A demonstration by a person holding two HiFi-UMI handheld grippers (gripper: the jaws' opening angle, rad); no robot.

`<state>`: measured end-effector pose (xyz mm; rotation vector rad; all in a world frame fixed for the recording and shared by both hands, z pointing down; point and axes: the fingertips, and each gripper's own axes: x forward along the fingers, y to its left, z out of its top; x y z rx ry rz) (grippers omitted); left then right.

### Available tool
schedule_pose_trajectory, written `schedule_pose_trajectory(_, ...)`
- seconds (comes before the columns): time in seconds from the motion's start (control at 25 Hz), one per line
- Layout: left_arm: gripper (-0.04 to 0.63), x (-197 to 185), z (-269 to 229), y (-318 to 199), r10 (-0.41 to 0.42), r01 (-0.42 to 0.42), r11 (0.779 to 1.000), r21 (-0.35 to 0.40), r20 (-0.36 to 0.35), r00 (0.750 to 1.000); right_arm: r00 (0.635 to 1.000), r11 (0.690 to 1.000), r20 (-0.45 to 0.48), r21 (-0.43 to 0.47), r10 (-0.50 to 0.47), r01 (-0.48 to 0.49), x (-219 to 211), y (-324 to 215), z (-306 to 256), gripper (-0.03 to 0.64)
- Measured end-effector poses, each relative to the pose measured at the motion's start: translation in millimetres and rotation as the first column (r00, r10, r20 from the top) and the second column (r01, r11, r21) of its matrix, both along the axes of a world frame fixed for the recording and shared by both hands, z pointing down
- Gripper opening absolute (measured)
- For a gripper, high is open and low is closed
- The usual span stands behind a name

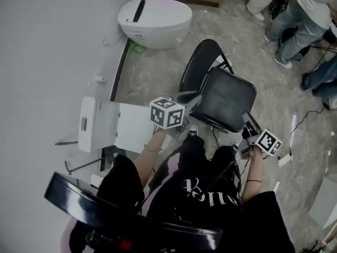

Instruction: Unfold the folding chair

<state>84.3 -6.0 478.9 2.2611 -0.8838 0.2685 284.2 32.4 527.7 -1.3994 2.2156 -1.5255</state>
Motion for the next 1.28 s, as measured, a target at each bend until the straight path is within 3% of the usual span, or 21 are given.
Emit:
schedule_pose_trajectory(0.2, 0.014, 26, -22, 28, -0.001, 0.001, 1.0, 0.03, -0.017, 1.0, 1.0, 0.999, 0.027, 0.037, 0.012, -0.013, 15, 25, -31, 0.112)
schedule_pose_trajectory(0.44, 0.005, 64, -31, 82, -0.031, 0.033, 0.999, 0.038, -0.044, 0.999, 1.0, 0.998, -0.004, 0.061, -0.017, 0.017, 40, 71, -51, 0.104)
schedule_pose_trajectory(0.92, 0.005, 164, -18, 226, -0.089, 0.088, 0.996, -0.017, -0.061, 0.994, 0.994, 0.99, 0.003, 0.095, -0.107, 0.106, 87, 193, -59, 0.076)
schedule_pose_trajectory(1.28, 0.005, 158, -36, 264, -0.091, 0.091, 0.996, 0.004, -0.057, 0.994, 0.991, 0.982, 0.038, 0.14, -0.132, 0.125, 65, 224, -73, 0.062)
